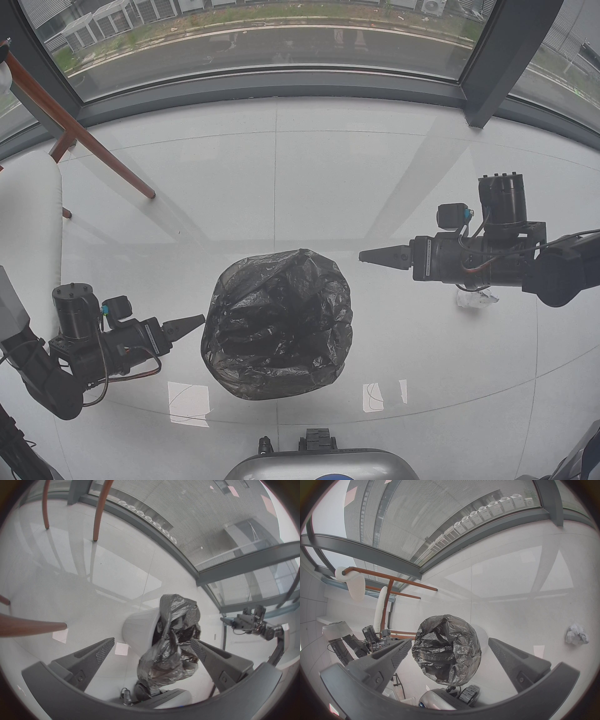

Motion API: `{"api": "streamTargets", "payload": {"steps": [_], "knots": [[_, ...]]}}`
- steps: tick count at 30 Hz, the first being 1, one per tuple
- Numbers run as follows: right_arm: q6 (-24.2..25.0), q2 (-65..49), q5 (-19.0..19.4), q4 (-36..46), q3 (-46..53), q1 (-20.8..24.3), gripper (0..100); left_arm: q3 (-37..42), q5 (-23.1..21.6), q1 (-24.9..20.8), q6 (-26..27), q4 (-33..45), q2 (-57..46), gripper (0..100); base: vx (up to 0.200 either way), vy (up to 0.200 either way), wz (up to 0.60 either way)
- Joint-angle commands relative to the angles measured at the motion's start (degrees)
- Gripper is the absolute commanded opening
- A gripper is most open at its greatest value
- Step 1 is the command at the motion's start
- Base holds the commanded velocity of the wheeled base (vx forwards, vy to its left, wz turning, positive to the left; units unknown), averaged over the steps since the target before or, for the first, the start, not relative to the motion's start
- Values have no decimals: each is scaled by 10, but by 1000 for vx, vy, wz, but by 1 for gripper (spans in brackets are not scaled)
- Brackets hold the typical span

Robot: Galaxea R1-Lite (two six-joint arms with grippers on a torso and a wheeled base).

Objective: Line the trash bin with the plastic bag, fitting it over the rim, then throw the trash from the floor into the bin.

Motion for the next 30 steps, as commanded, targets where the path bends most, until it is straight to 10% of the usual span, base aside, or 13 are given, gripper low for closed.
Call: {"api": "streamTargets", "payload": {"steps": [1, 30], "knots": [[-1, -2, -1, -1, -4, 5, 100, -15, 7, 0, 25, 4, 48, 100, 0, 0, 0], [1, -2, 1, 0, -14, 6, 100, -144, 66, -19, 61, 53, 124, 100, 0, 0, 0]]}}
